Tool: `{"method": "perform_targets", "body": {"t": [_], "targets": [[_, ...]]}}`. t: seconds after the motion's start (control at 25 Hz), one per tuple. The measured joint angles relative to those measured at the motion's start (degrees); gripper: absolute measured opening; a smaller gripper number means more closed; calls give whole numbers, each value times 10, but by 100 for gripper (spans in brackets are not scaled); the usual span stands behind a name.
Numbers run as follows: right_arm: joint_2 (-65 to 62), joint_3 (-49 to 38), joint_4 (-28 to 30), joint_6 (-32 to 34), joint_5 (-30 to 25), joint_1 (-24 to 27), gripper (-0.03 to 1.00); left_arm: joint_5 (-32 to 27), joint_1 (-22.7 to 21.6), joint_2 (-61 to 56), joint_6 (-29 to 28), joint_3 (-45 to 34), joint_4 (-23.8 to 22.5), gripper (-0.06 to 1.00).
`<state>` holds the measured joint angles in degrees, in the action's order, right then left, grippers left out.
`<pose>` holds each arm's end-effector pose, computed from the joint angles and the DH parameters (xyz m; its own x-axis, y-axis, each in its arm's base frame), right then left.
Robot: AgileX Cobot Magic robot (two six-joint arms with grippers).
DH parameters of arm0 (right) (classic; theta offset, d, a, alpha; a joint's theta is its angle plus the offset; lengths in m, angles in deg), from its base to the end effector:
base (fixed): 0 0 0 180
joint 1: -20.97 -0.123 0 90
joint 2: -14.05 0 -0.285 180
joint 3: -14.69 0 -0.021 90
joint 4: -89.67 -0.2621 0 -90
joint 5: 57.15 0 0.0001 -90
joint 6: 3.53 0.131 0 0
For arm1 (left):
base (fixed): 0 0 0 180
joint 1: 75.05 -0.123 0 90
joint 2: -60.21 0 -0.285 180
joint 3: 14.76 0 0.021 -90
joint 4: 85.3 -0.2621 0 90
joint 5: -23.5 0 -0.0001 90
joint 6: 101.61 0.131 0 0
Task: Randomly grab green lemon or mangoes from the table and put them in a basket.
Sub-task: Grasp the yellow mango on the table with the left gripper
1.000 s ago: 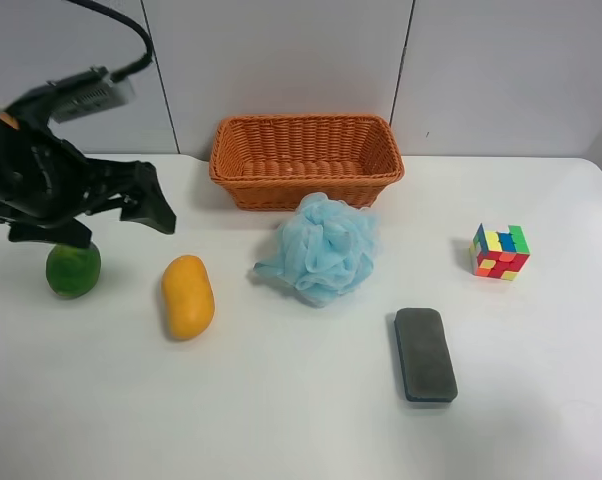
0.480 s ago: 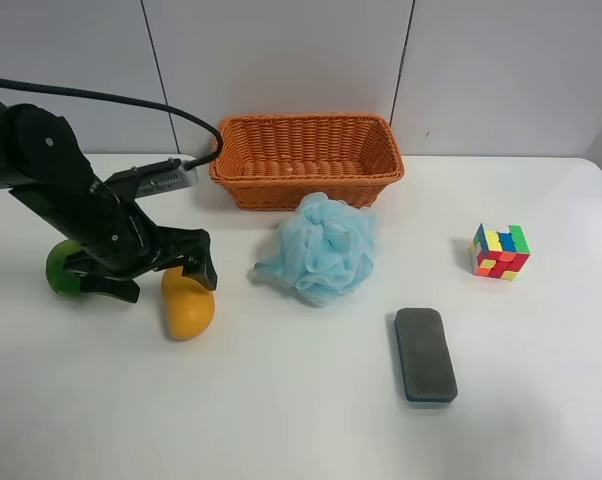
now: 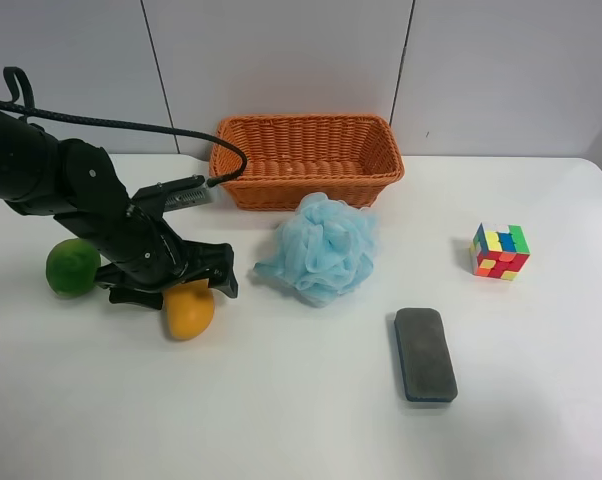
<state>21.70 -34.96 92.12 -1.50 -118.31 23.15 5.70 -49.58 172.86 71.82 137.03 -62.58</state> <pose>0.0416 -0.0065 0.2578 -0.4748 0.0329 -0.8795 0.0779 0.9969 -0.0048 0.3016 -0.1608 0.0759 -0.9555 -0.0664 -0.2873 0.0170 0.9603 -0.2785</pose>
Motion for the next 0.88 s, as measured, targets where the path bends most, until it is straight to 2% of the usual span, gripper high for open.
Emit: {"method": "perform_targets", "body": {"t": [0.44,0.52,0.6,0.88], "targets": [[0,0,0,0,0,0,99,10,0,3,1,0,0,98],[0,0,0,0,0,0,99,10,0,3,1,0,0,86],[0,0,0,0,0,0,99,10,0,3,2,0,1,62],[0,0,1,0,0,0,99,9,0,3,2,0,1,64]]}}
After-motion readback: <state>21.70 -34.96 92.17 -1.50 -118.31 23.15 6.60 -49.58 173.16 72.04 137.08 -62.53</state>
